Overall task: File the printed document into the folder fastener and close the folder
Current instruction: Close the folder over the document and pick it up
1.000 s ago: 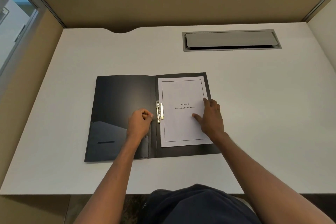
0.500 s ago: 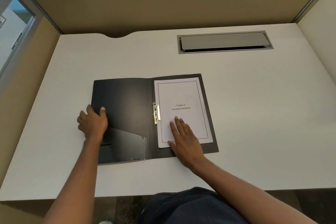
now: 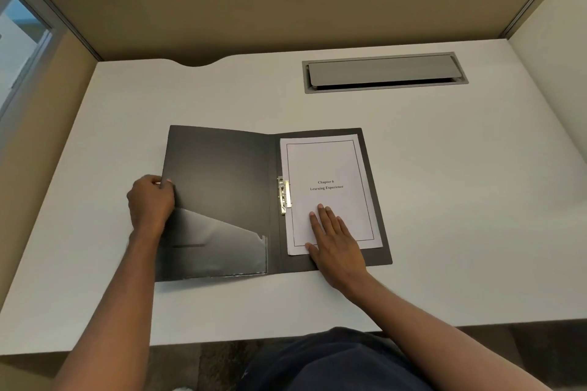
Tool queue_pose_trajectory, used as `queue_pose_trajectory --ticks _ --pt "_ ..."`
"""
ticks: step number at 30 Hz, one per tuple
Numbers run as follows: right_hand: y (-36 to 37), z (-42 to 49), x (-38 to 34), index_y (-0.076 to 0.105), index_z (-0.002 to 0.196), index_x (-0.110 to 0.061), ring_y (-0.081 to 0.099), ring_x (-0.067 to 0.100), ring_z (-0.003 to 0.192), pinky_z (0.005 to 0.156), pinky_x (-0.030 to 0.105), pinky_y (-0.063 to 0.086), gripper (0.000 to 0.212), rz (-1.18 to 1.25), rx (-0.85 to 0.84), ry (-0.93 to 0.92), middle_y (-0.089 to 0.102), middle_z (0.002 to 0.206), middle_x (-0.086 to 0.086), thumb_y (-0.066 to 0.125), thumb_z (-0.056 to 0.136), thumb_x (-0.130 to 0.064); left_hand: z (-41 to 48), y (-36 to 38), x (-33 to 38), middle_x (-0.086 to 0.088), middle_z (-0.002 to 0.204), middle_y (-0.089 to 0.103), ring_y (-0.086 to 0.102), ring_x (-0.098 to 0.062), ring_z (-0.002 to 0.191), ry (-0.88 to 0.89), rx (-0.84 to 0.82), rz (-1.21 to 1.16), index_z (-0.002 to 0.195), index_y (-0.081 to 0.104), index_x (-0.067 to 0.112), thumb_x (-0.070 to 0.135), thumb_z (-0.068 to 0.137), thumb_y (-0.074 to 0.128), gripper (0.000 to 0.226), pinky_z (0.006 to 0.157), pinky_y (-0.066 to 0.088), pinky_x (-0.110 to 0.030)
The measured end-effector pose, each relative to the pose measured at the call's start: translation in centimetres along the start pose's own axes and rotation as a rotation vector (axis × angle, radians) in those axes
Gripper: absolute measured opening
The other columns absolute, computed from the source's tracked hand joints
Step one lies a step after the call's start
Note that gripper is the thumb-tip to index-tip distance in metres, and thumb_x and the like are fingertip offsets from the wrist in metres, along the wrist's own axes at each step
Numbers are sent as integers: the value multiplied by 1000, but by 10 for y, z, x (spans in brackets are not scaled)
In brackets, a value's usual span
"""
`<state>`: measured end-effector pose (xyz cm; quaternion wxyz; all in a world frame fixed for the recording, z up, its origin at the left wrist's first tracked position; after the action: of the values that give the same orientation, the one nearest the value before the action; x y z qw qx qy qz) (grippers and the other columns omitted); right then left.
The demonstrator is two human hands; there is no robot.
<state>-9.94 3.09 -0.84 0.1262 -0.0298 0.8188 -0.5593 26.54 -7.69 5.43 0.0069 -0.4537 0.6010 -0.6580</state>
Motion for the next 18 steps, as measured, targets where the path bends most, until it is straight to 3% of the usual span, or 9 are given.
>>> queue_pose_trajectory --ticks 6,8,10,14,16,18 --pt "1 -11 33 -14 161 -17 -16 25 157 130 40 -2 71 -20 27 9 -22 168 5 21 108 -49 -6 -20 52 -7 80 75 72 -32 82 167 -12 -86 83 76 14 31 89 68 20 75 53 -35" --pt "2 -13 43 -14 160 -18 -17 24 157 129 39 -3 71 -25 32 10 -23 168 5 20 108 -50 -12 -25 77 -5 76 74 72 -30 73 239 -69 -137 79 74 15 35 88 70 22 70 59 -38" --pt "4 -16 51 -14 161 -18 -18 24 156 129 38 -4 71 -12 44 16 -23 168 4 20 108 -50 -23 -27 106 -4 80 73 73 -28 71 317 -160 -211 86 74 16 35 90 73 20 67 65 -44" --pt "6 -18 61 -14 161 -19 -20 22 155 128 38 -6 70 14 58 14 -25 167 3 19 107 -51 -56 -13 168 1 106 72 73 -17 87 482 -255 -294 121 66 27 34 96 70 27 63 66 -30" --pt "7 -19 65 -15 160 -21 -22 20 155 128 37 -6 70 60 63 2 -26 167 1 18 107 -53 -77 6 196 -1 119 71 73 -21 100 500 -345 -410 134 62 32 30 98 65 36 70 68 -37" --pt "5 -20 69 -15 160 -24 -23 16 154 128 35 -7 71 103 57 -10 -27 167 -3 17 106 -55 -101 29 220 0 140 64 67 -23 121 518 -429 -511 146 55 39 28 101 61 47 87 64 -43"
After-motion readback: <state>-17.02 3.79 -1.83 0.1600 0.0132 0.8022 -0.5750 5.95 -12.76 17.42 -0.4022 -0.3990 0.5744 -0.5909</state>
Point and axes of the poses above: each hand's wrist, its own z-axis towards the middle knuckle, its own y-axis out of the palm, x = y × z, the point moved 1 cm from there along z, towards the middle knuckle
